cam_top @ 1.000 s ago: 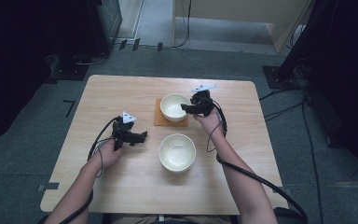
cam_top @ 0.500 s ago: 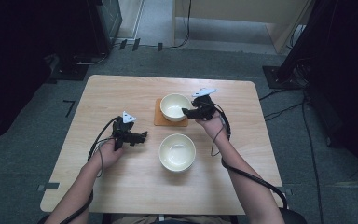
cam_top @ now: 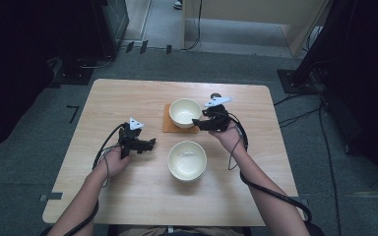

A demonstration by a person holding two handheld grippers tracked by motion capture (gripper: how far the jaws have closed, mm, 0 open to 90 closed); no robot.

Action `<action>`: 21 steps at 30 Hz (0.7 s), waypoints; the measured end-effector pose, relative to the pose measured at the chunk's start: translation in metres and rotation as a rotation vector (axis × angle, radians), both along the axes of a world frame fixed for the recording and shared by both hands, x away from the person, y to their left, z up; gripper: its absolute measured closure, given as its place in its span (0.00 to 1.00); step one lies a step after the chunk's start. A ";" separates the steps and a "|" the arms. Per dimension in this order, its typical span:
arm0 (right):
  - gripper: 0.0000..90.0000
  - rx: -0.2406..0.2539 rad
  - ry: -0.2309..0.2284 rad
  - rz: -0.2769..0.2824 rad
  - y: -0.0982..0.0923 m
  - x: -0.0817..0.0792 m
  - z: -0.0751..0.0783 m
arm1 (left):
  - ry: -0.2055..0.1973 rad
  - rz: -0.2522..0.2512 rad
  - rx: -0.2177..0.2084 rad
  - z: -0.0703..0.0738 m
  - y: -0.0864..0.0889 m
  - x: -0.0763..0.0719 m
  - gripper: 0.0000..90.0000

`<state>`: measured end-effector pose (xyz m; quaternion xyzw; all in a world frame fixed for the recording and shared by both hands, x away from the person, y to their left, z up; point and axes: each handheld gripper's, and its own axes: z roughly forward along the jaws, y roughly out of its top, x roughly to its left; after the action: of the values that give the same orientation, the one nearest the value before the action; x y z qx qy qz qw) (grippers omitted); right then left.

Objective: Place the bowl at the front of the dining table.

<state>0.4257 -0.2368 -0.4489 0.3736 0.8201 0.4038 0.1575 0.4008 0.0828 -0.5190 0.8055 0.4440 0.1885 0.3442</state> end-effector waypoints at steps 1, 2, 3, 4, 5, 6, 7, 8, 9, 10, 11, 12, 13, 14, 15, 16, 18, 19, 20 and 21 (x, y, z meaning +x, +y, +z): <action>0.44 0.002 -0.001 0.001 0.000 -0.001 0.000 | 0.001 0.000 0.001 0.000 0.000 0.000 0.09; 0.44 0.003 0.000 0.001 -0.001 -0.003 -0.001 | 0.000 0.000 0.001 0.000 0.000 0.000 0.09; 0.44 0.005 0.000 0.003 -0.002 -0.004 -0.001 | 0.000 0.000 0.000 0.000 0.000 0.000 0.09; 0.44 0.007 0.001 0.003 -0.003 -0.006 -0.001 | 0.001 0.000 0.002 0.000 0.000 0.000 0.09; 0.44 0.009 -0.002 0.004 -0.003 -0.007 -0.001 | 0.001 0.000 0.002 0.000 0.000 0.000 0.09; 0.43 0.010 -0.001 0.007 -0.004 -0.008 -0.001 | 0.001 0.000 0.002 0.000 0.000 0.000 0.09; 0.43 0.012 0.000 0.006 -0.005 -0.010 -0.001 | 0.001 0.000 0.002 0.000 0.000 0.000 0.09; 0.43 0.012 0.000 0.006 -0.005 -0.011 -0.001 | 0.002 0.000 0.003 0.000 0.000 0.000 0.09; 0.43 0.014 0.001 0.008 -0.006 -0.012 -0.001 | 0.002 0.001 0.001 0.000 0.000 0.000 0.09; 0.42 0.015 0.001 0.007 -0.007 -0.014 -0.001 | 0.002 0.002 0.001 0.000 0.000 0.000 0.09; 0.42 0.015 0.000 0.007 -0.008 -0.015 -0.001 | 0.002 0.003 0.001 0.000 0.000 0.000 0.09; 0.42 0.016 0.001 0.006 -0.008 -0.016 -0.001 | 0.001 0.005 -0.002 0.000 0.000 -0.001 0.09; 0.41 0.016 0.000 0.008 -0.009 -0.017 0.000 | 0.001 0.006 -0.002 0.000 0.000 -0.001 0.09; 0.41 0.018 -0.003 0.008 -0.009 -0.018 0.000 | 0.002 0.007 -0.001 0.000 0.000 -0.001 0.09; 0.41 0.018 -0.004 0.009 -0.009 -0.020 0.000 | 0.001 0.007 -0.002 0.000 -0.001 -0.001 0.09; 0.40 0.020 -0.003 0.009 -0.010 -0.021 0.001 | 0.002 0.007 -0.001 0.000 0.000 -0.001 0.09; 0.39 0.025 -0.009 0.008 -0.011 -0.023 0.002 | 0.001 0.008 -0.001 0.000 0.000 -0.002 0.09; 0.39 0.027 -0.011 0.005 -0.012 -0.025 0.002 | 0.000 0.010 -0.003 0.000 -0.001 -0.002 0.09; 0.39 0.028 -0.013 0.006 -0.012 -0.026 0.002 | 0.000 0.011 -0.004 0.000 -0.001 -0.002 0.09; 0.38 0.029 -0.017 0.006 -0.013 -0.027 0.002 | 0.000 0.011 -0.004 0.000 -0.001 -0.002 0.09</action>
<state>0.3988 -0.2498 -0.4470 0.3698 0.8139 0.4194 0.1577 0.3987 0.0822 -0.5191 0.8024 0.4489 0.1895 0.3447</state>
